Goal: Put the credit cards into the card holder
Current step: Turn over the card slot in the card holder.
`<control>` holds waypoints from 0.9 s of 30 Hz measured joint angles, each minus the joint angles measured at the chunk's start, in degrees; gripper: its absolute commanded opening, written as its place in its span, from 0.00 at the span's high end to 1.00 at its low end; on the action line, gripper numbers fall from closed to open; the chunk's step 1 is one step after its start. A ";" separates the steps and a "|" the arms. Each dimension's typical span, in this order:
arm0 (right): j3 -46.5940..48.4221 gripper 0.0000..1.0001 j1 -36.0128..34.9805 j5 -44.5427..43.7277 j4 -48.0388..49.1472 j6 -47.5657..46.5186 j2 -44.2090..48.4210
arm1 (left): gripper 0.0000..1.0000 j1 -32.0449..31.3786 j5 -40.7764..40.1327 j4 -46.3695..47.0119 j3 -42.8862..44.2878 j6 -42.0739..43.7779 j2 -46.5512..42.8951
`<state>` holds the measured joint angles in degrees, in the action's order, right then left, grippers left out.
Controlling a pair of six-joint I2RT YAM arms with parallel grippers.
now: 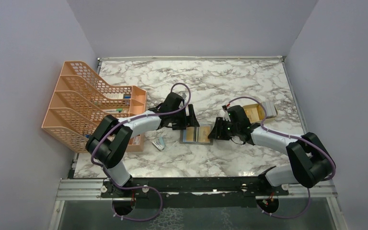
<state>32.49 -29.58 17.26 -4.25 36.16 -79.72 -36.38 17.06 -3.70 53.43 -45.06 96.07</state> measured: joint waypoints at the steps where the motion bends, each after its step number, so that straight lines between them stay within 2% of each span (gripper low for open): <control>1: 0.00 0.65 0.00 0.00 0.02 0.00 0.00 | 0.21 0.00 -0.11 -0.28 0.02 0.02 -0.17; 13: 0.00 0.65 0.00 0.00 0.00 0.02 0.00 | 0.21 0.00 -0.57 -1.62 -0.09 -0.02 -0.13; 27: -0.20 0.65 0.00 0.00 0.48 0.02 0.00 | 0.21 0.00 1.16 3.30 -1.70 -3.10 1.44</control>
<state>32.29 -29.58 17.26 -3.77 36.18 -79.72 -36.38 18.22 -0.40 51.72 -48.16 97.51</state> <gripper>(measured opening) 0.352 0.787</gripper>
